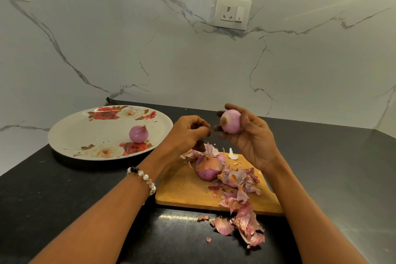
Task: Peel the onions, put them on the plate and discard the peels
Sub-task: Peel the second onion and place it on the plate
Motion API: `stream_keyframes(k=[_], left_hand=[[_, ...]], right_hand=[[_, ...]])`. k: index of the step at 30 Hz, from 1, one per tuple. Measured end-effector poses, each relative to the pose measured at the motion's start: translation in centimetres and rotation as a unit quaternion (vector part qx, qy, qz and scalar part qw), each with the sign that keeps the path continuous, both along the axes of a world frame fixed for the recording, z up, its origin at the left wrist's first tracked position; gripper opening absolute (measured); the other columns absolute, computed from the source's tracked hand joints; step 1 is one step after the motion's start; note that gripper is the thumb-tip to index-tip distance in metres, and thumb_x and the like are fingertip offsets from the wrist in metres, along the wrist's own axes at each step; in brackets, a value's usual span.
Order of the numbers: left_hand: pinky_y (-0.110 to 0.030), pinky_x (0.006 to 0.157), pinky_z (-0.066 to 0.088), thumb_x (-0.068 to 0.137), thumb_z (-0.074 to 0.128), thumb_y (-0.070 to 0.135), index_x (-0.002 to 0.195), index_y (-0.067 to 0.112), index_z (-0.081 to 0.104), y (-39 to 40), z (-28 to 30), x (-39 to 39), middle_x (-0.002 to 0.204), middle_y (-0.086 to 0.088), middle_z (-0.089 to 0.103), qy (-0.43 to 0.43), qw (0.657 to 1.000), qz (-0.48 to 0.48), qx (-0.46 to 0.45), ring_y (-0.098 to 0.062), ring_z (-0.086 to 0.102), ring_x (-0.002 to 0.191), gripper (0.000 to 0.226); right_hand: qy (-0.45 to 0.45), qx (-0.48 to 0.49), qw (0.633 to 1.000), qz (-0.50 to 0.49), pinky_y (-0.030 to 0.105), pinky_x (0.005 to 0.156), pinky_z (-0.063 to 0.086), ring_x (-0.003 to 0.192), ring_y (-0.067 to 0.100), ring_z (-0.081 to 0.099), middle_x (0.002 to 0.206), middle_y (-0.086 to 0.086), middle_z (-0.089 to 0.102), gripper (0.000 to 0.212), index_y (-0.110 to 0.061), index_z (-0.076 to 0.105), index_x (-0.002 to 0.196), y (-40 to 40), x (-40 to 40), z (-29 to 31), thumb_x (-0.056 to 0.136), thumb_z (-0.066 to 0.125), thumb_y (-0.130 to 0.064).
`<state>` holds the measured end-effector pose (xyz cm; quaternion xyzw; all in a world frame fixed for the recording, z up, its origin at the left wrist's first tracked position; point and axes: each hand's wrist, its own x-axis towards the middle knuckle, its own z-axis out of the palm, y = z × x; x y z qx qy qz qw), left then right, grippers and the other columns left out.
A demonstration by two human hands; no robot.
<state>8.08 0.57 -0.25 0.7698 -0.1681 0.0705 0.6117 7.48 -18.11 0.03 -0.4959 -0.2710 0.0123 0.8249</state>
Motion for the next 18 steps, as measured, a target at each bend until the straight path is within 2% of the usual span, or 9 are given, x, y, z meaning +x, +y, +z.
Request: stream_keyframes(k=[3, 8, 12, 15, 18], left_hand=[[-0.03, 0.063, 0.059, 0.086, 0.062, -0.003, 0.095, 0.02, 0.065, -0.2, 0.0, -0.2, 0.089, -0.004, 0.067, -0.037, 0.999, 0.024, -0.001, -0.021, 0.068, 0.071, 0.025], [-0.025, 0.057, 0.058, 0.09, 0.063, 0.018, 0.094, 0.022, 0.068, -1.0, 0.1, -0.8, 0.078, 0.001, 0.072, -0.11, 0.993, 0.038, -0.019, -0.014, 0.069, 0.063, 0.007], [-0.019, 0.058, 0.056, 0.084, 0.07, 0.023, 0.093, 0.024, 0.07, -1.5, 0.2, -1.1, 0.077, 0.012, 0.068, -0.148, 0.986, 0.081, -0.016, -0.011, 0.068, 0.067, 0.009], [-0.02, 0.062, 0.057, 0.079, 0.075, 0.027, 0.1, 0.016, 0.074, -1.6, 0.1, -0.9, 0.08, 0.013, 0.068, -0.165, 0.982, 0.09, 0.019, -0.006, 0.066, 0.068, 0.023], [-0.014, 0.063, 0.054, 0.079, 0.076, 0.027, 0.103, 0.012, 0.074, -1.7, -0.2, -0.9, 0.083, 0.008, 0.069, -0.183, 0.976, 0.104, 0.05, 0.001, 0.064, 0.066, 0.029]], right_hand=[[0.046, 0.031, 0.998, -0.027, 0.031, 0.063, 0.061, 0.09, 0.039, 0.068, 0.115, 0.024, 0.064, 0.045, 0.0, 0.057, 0.125, 0.0, -0.1, 0.4, 0.095, 0.043, -0.03], [0.081, 0.019, 0.995, -0.059, 0.027, 0.055, 0.059, 0.079, 0.032, 0.068, 0.107, 0.024, 0.064, 0.048, 0.0, 0.06, 0.12, 0.3, -0.1, 0.4, 0.096, 0.039, -0.036], [0.09, -0.011, 0.994, -0.065, 0.026, 0.05, 0.056, 0.063, 0.028, 0.067, 0.099, 0.023, 0.064, 0.047, 0.0, 0.06, 0.116, 0.7, -0.4, 0.5, 0.106, 0.028, -0.033], [0.082, -0.03, 0.994, -0.066, 0.028, 0.053, 0.057, 0.069, 0.025, 0.068, 0.1, 0.021, 0.065, 0.044, -0.001, 0.06, 0.116, 0.9, -0.4, 0.4, 0.107, 0.028, -0.03], [0.061, -0.052, 0.994, -0.068, 0.029, 0.057, 0.059, 0.076, 0.021, 0.068, 0.1, 0.017, 0.064, 0.039, -0.003, 0.06, 0.115, 1.2, -0.2, 0.1, 0.106, 0.03, -0.026]])
